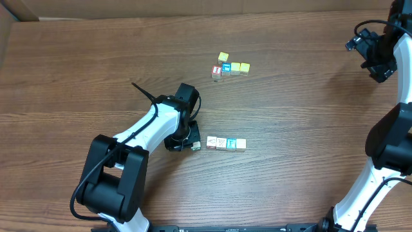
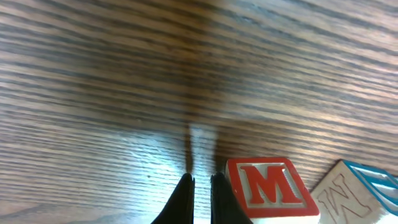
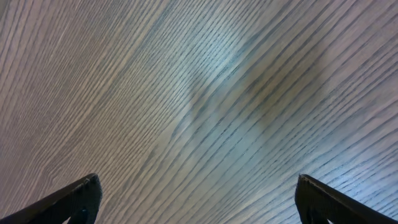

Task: Flip 5 blocks
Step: 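Lower the red M block at the left end of the front row, then open the left gripper and push the red M block against the row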

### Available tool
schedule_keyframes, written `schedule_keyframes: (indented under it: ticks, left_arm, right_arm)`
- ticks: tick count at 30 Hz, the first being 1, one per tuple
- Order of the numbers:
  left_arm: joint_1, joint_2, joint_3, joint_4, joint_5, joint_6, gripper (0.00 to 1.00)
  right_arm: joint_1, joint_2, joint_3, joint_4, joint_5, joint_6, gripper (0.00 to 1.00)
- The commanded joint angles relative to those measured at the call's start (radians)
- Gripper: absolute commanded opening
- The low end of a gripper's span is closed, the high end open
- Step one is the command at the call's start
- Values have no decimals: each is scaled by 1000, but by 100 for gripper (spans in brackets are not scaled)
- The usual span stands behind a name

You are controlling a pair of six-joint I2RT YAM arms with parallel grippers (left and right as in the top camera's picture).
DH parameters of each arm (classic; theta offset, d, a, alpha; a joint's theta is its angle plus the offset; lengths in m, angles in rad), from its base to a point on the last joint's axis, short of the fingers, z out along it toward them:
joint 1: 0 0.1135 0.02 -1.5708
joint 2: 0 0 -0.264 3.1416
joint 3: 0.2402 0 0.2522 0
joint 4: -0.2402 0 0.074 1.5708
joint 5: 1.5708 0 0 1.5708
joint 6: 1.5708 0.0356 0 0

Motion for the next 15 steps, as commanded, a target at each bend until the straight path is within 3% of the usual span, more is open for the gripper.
schedule_keyframes:
  ticks: [1, 15]
  left_arm:
    - [5, 3, -6, 6, 33, -14, 4]
    - [5, 3, -6, 108, 31, -39, 4]
  right_arm:
    - [-3, -27, 11, 1, 2, -7, 100]
    - [-3, -27, 11, 1, 2, -7, 100]
